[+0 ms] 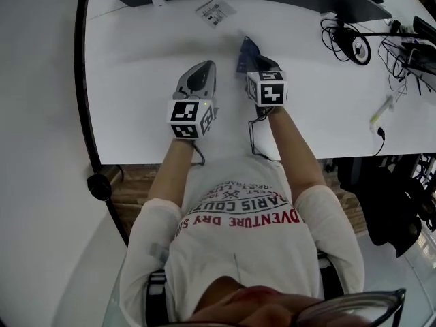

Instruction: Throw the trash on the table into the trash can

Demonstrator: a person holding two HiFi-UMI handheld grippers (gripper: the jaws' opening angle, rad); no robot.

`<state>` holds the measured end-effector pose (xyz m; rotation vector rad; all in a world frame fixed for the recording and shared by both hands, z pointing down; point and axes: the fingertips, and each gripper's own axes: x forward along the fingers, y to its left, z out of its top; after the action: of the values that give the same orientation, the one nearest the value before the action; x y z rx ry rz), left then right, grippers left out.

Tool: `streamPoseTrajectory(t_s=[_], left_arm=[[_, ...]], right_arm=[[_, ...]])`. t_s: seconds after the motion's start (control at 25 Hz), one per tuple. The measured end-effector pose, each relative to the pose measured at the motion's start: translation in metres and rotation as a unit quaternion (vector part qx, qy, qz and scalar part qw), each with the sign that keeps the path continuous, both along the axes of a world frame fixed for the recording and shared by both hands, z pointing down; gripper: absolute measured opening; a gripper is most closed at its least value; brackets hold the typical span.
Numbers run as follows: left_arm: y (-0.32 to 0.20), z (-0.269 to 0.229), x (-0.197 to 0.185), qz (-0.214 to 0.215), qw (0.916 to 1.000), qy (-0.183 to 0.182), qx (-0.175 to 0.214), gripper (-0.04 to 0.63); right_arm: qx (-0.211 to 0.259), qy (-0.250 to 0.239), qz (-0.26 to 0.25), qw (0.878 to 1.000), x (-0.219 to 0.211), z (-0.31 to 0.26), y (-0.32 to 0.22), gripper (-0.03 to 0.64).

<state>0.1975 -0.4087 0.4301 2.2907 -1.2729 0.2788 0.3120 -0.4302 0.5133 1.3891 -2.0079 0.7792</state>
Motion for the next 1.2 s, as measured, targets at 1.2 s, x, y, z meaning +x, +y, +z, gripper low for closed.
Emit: streamPoseTrajectory(t_s=[1.2], left_arm=[[0.466,-0.009,-0.257,-0.552,0.8331,-0.04,-0.013,0.023]], right_arm=[[-0.022,-0.112,-0.508,0.854,-0.343,-0.058,0.35,0.031]])
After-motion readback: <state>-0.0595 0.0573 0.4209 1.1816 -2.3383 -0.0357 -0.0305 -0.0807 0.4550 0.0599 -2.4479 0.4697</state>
